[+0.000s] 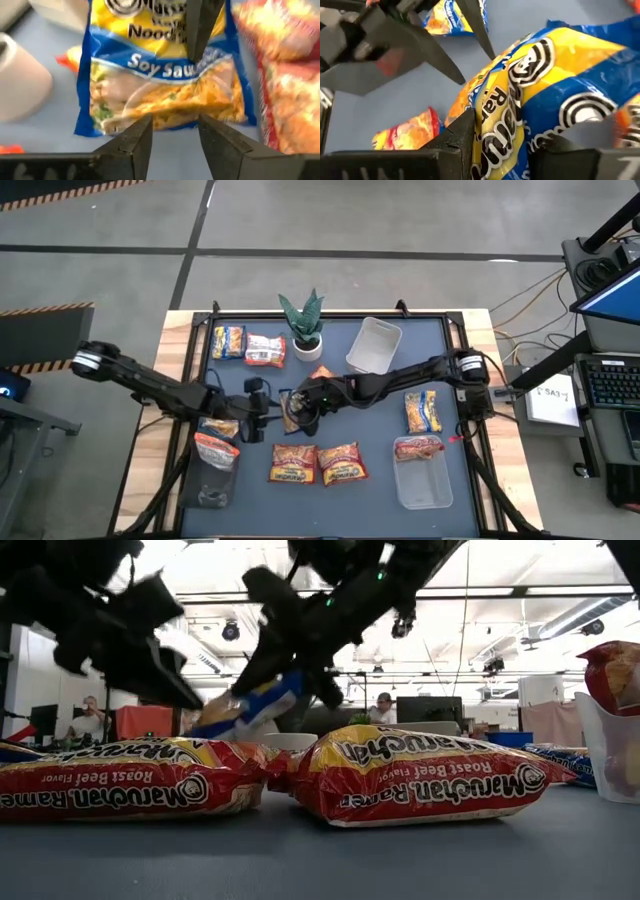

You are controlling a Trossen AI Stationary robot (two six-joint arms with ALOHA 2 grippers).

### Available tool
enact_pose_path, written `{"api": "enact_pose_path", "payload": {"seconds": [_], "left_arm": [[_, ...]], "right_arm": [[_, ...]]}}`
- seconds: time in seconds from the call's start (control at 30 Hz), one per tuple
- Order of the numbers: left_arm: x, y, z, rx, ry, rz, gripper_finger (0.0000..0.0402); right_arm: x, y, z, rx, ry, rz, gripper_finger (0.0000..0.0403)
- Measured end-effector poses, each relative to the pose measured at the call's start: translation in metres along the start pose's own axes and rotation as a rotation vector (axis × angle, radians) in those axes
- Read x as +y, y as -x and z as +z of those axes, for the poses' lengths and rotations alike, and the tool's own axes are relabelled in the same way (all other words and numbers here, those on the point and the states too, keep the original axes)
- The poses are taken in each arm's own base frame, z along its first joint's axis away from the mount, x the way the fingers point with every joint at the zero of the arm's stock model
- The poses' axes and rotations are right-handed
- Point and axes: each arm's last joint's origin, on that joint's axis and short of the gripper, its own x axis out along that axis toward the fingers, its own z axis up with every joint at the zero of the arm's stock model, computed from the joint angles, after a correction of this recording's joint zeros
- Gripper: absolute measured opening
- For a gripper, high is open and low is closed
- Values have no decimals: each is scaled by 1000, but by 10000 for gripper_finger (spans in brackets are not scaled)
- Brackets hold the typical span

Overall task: Sort Maruchan noodles
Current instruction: Put the middle left blue instant noodle pack into the gray bin

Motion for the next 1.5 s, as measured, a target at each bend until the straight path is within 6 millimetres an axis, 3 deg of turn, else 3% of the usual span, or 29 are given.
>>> {"api": "enact_pose_path", "payload": {"seconds": [0.3, 0.57, 0.73, 1.07, 1.27, 1.5], "left_arm": [[9, 29, 27, -235, -57, 51, 144], [14, 39, 47, -402, -58, 179, 143], [13, 35, 50, -430, -41, 196, 143], [7, 18, 52, -453, -6, 199, 143], [4, 12, 56, -519, 80, 182, 143], [0, 5, 61, -609, 184, 134, 143]], "right_arm": [[9, 44, 14, 34, 127, -39, 97], [10, 88, 16, -1, 198, -46, 96], [2, 113, 7, -159, 259, -128, 91], [-18, 141, -33, -534, 393, -6, 88], [-21, 155, -43, -623, 509, 60, 88], [-23, 157, -47, -656, 599, 36, 88]]}}
